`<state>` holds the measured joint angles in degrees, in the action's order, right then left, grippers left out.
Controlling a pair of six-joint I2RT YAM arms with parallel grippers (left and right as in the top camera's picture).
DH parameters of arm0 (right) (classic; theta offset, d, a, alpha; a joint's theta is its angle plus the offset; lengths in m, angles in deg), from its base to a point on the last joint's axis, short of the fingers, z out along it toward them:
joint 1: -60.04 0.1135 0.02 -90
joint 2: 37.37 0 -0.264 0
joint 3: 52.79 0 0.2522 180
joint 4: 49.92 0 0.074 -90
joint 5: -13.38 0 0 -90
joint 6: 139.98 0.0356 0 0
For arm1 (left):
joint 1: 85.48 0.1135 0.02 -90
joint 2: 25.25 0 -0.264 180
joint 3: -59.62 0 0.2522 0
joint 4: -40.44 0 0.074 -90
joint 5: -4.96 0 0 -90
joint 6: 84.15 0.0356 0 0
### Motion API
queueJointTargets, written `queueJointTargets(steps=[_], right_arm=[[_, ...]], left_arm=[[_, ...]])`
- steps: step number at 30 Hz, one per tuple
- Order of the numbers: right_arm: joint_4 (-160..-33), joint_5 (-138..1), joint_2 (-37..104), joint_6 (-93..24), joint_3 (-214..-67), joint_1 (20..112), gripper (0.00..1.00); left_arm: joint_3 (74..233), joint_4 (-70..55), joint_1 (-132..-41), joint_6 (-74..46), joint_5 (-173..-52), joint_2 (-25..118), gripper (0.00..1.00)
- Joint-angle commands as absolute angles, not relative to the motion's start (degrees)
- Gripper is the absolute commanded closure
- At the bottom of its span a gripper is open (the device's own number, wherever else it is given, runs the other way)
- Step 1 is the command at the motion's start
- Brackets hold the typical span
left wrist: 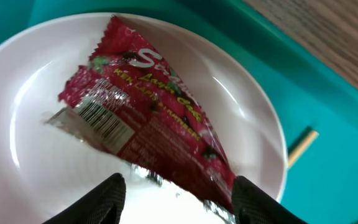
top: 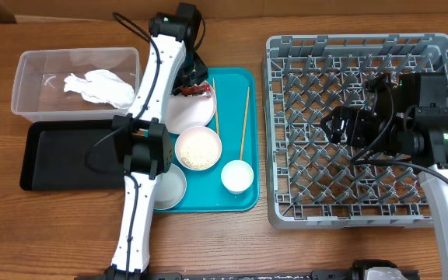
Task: Sort waste into correct bins and load items into the dishwasher
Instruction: 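Grasp the red snack wrapper and drop it into the clear bin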
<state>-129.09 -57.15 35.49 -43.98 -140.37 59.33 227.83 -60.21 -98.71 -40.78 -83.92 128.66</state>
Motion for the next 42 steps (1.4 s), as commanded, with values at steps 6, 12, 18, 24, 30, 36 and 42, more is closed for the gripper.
queueJointTargets(steps=[6, 12, 18, 24, 30, 36, 42], right_arm=[[-129.2, -57.5, 34.4, -44.0, -141.5, 59.2, 0.0], [-129.8, -57.5, 34.4, -44.0, -141.5, 59.2, 0.0], [-129.6, -57.5, 34.4, -44.0, -141.5, 59.2, 0.0], [-128.3, -57.4, 34.4, -44.0, -141.5, 59.2, 0.0], [-128.0, -57.4, 34.4, -44.0, -141.5, 59.2, 0.0], [-128.3, -57.4, 34.4, -44.0, -141.5, 59.2, 0.0], [-128.3, -57.4, 34.4, -44.0, -141.5, 59.2, 0.0]], left_arm=[[227.9, -59.6, -98.2, -40.8, -84.4, 134.8, 0.43], [228.0, -60.1, -98.2, -34.8, -86.8, 134.5, 0.96], [232.9, -62.8, -95.4, -27.4, -92.1, 126.2, 0.96], [235.9, -66.6, -89.8, -26.0, -87.2, 114.6, 0.96], [235.3, -69.0, -83.1, -26.1, -80.2, 113.2, 0.95], [232.4, -65.5, -78.9, -26.0, -78.9, 119.0, 0.33], [233.7, -65.5, -78.9, -20.6, -80.4, 118.0, 0.04]])
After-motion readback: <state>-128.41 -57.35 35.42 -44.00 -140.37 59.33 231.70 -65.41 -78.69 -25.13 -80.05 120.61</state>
